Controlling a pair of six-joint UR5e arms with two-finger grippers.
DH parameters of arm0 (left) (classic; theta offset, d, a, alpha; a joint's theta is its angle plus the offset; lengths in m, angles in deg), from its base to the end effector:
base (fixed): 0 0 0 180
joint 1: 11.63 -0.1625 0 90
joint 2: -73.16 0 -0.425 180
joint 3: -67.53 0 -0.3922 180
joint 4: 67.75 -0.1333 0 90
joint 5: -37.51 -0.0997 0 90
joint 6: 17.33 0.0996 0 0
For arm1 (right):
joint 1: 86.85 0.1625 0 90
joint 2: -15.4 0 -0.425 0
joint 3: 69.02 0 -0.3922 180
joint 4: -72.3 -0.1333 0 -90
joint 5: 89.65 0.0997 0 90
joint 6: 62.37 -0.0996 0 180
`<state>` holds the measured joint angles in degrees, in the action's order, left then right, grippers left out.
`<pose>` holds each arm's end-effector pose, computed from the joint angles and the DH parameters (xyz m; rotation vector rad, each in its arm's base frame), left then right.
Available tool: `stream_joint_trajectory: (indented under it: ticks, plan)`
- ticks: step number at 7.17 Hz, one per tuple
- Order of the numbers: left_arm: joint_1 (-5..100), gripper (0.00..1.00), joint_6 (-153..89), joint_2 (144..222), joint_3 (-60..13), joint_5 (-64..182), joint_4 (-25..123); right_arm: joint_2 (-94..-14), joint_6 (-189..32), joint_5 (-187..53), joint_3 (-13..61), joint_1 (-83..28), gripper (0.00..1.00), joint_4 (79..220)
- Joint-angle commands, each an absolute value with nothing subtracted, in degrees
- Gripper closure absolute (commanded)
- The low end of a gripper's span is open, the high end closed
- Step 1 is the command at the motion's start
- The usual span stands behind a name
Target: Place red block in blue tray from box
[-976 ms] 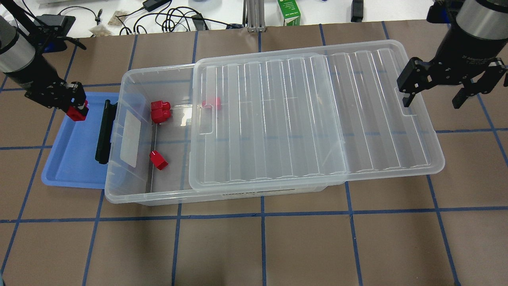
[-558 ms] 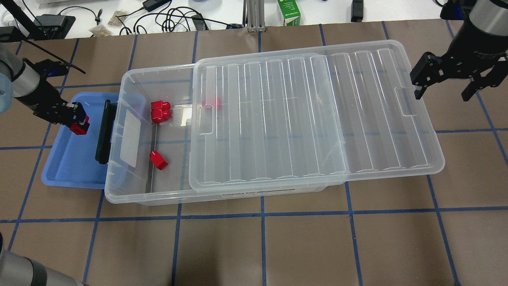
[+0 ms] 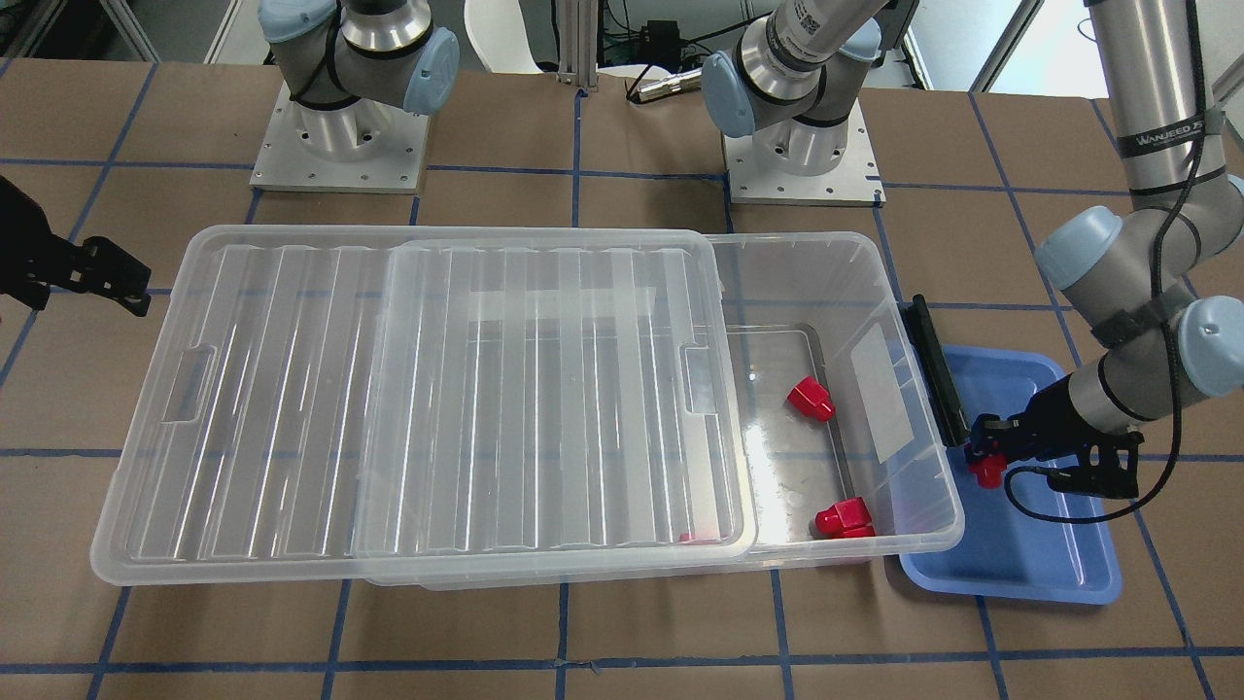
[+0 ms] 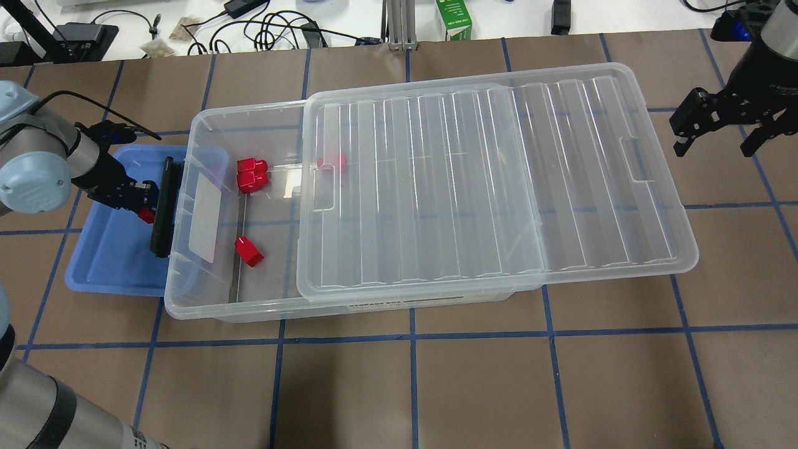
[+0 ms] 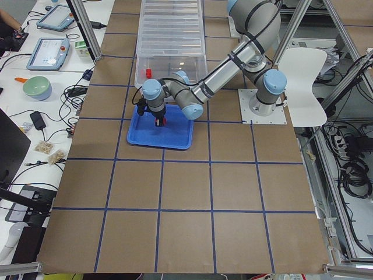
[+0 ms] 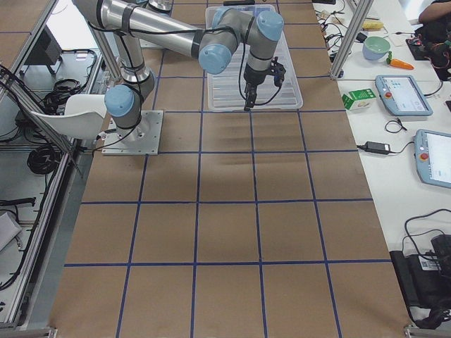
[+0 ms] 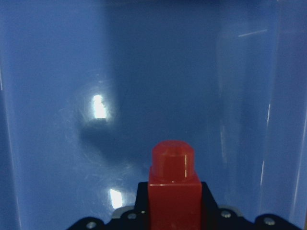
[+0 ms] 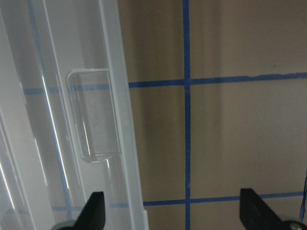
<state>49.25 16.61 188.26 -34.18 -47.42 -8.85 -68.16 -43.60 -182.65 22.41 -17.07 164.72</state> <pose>0.1599 -0.5790 0.2037 -0.1201 -3.0112 -0.0583 -0.0616 -0.5378 0.4226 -0.0356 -3.1193 -0.1672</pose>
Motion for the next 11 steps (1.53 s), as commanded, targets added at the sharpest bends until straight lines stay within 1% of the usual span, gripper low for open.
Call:
stream_joint_trajectory:
  ticks: [1, 2, 3, 5, 6, 7, 9, 10, 11]
  plan:
    - [49.81, 0.0, 16.51, 186.55, -33.89, -47.75, -8.42, -65.65, -39.26, -183.69, 22.47, -17.77, 0.0, 167.66]
    - [49.98, 0.0, 16.25, 184.37, -33.54, -47.75, -6.16, -64.94, -38.64, -183.61, 22.47, -18.9, 0.0, 168.09]
    - [51.2, 0.0, 16.16, 181.3, -31.02, -47.83, -0.13, -63.72, -37.42, -183.52, 22.47, -19.35, 0.0, 168.36]
    - [55.06, 0.0, 13.28, 175.58, -23.12, -48.71, 13.67, -61.6, -37.49, -183.61, 22.47, -19.44, 0.0, 172.13]
    - [56.65, 0.0, 11.08, 172.86, -21.78, -48.8, 16.08, -61.51, -37.41, -183.09, 22.47, -19.35, 0.0, 171.88]
    - [59.54, 0.0, 7.76, 170.83, -21.59, -48.72, 16.19, -60.72, -37.4, -182.91, 22.47, -19.35, 0.0, 171.79]
    - [70.32, 0.0, -0.42, 167.14, -21.24, -53.86, 15.67, -60.1, -37.49, -182.9, 22.47, -19.0, 0.0, 171.26]
    - [74.03, 0.0, -2.37, 165.47, -21.85, -54.68, 15.49, -60.19, -37.58, -182.91, 22.38, -18.65, 0.0, 171.0]
    - [76.5, 0.0, -9.17, 165.28, -22.29, -54.86, 15.49, -60.1, -37.84, -182.64, 22.47, -18.3, 0.0, 170.91]
